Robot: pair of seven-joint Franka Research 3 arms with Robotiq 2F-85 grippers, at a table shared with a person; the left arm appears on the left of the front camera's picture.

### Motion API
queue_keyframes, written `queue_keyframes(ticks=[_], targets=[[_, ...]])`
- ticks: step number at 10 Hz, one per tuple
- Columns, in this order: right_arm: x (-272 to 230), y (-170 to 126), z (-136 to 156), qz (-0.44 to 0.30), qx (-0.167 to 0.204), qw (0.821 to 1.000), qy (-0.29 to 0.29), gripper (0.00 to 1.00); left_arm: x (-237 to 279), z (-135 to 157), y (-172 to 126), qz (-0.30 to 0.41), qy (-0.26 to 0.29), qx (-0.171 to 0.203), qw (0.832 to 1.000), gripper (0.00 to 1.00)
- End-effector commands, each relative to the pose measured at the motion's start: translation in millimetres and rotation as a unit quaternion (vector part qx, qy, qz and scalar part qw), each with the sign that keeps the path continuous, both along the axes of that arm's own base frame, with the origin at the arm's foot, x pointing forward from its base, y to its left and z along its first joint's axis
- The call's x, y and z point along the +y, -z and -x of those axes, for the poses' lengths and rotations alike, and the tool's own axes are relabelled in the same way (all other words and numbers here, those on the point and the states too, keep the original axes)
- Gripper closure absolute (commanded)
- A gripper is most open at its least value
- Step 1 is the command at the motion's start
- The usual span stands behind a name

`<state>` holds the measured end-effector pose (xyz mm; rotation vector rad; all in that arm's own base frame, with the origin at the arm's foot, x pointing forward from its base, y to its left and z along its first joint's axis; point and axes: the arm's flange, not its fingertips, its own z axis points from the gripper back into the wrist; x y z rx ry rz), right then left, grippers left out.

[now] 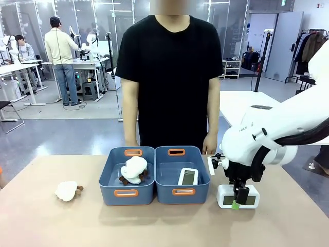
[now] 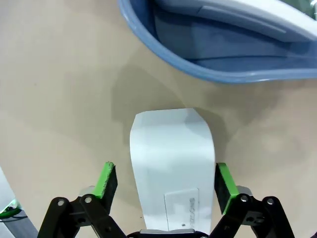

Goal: Sort the digital clocks into the basket.
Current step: Pick up the Digital clock from the table and place it into the empty Plastic storage basket.

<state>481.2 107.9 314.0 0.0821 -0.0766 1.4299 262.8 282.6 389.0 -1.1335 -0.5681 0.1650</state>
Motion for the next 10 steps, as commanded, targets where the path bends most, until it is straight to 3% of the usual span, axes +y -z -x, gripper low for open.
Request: queue_keyframes(ticks=[1,2,3,5,6,7,9,10], targets=[[1,4,-9,0.033,-0.007,0.999,0.009,0.58,-2,5,-2,0.002,0.006,-0.003,1.0,0.0],[3,5,-1,0.038,0.001,0.999,0.004,0.71,-2,5,-2,0.002,0.006,-0.003,1.0,0.0],[-1,4,-6,0.042,-0.003,0.999,0.008,1.0,-2,5,-2,0.002,0.006,-0.003,1.0,0.0],[-5,-5,-3,0.038,-0.004,0.999,0.012,1.0,-2,5,-2,0.002,0.006,-0.003,1.0,0.0],[-7,-14,-6,0.035,-0.011,0.999,0.02,0.95,-2,5,-2,0.002,0.006,-0.003,1.0,0.0],[-12,-37,0,0.016,-0.013,0.999,0.036,1.0,-2,5,-2,0.002,0.006,-0.003,1.0,0.0],[-31,-131,3,-0.093,-0.035,0.992,0.073,1.0,-2,5,-2,0.002,0.006,-0.003,1.0,0.0],[-25,-168,0,-0.163,-0.012,0.984,0.07,1.0,-2,5,-2,0.002,0.006,-0.003,1.0,0.0]])
